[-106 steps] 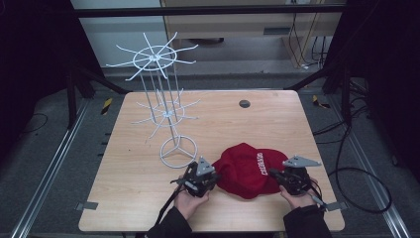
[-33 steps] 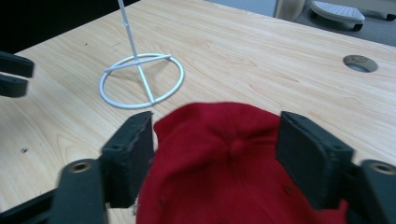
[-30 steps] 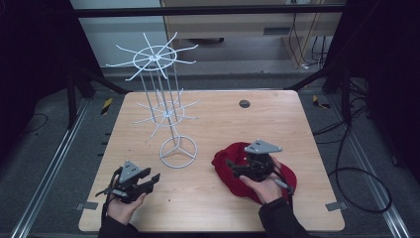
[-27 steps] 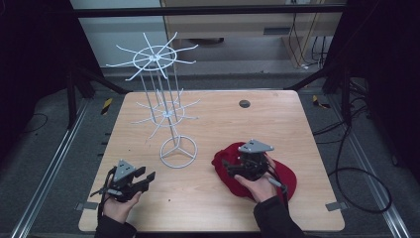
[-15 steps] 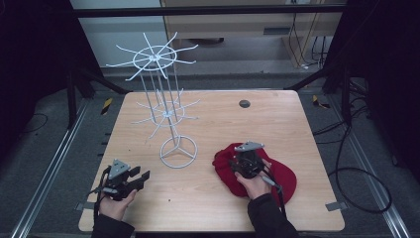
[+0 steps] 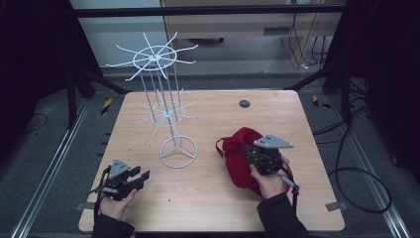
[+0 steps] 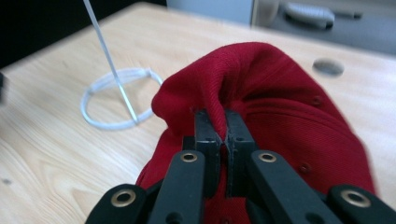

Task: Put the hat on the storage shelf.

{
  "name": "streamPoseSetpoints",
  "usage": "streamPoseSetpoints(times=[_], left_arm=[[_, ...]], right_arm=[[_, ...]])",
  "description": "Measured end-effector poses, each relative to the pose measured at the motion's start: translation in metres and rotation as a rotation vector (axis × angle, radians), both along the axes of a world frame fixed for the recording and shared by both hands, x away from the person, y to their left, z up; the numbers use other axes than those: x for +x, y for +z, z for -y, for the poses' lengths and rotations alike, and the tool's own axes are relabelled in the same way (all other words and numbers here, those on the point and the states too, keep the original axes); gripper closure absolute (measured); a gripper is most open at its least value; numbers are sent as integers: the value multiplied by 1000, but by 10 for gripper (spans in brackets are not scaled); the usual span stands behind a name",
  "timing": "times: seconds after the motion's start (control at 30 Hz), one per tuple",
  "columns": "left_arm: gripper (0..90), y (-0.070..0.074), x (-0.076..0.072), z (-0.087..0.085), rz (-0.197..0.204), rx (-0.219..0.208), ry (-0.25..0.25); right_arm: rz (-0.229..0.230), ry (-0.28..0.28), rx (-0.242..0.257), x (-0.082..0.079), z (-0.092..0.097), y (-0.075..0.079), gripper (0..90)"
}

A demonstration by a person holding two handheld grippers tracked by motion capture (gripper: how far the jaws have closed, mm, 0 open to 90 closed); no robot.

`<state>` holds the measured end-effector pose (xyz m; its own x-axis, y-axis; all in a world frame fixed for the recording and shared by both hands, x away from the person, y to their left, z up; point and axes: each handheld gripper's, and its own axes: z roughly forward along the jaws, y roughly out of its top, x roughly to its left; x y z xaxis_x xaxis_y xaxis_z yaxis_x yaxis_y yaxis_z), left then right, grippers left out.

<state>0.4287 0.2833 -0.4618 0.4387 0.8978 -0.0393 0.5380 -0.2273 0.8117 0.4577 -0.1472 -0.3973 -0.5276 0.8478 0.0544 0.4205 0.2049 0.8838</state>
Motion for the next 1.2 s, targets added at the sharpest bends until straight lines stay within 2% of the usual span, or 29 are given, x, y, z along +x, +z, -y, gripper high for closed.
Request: streamPoseSetpoints(times=[0.2, 0.4, 0.5, 0.67, 0.93, 1.03, 1.2], left_arm=[[556, -1, 0, 0, 4, -1, 3], [554, -2, 1, 0, 1, -3, 4], [554, -2, 1, 0, 2, -7, 6], [554, -2, 0, 1, 5, -3, 2], [554, -2, 1, 2, 0, 1, -4], [554, -2, 1, 2, 1, 0, -3], [554, -2, 1, 1, 3, -3, -1]], right_arm=[[119, 20, 96, -15, 23, 38, 871], [195, 53, 222, -21, 36, 70, 872], [239, 62, 246, -23, 34, 87, 872], [282, 56, 268, -23, 28, 110, 872], [346, -32, 340, -11, 24, 144, 872], [365, -57, 342, -6, 22, 153, 872], [396, -82, 379, 2, 19, 171, 872]])
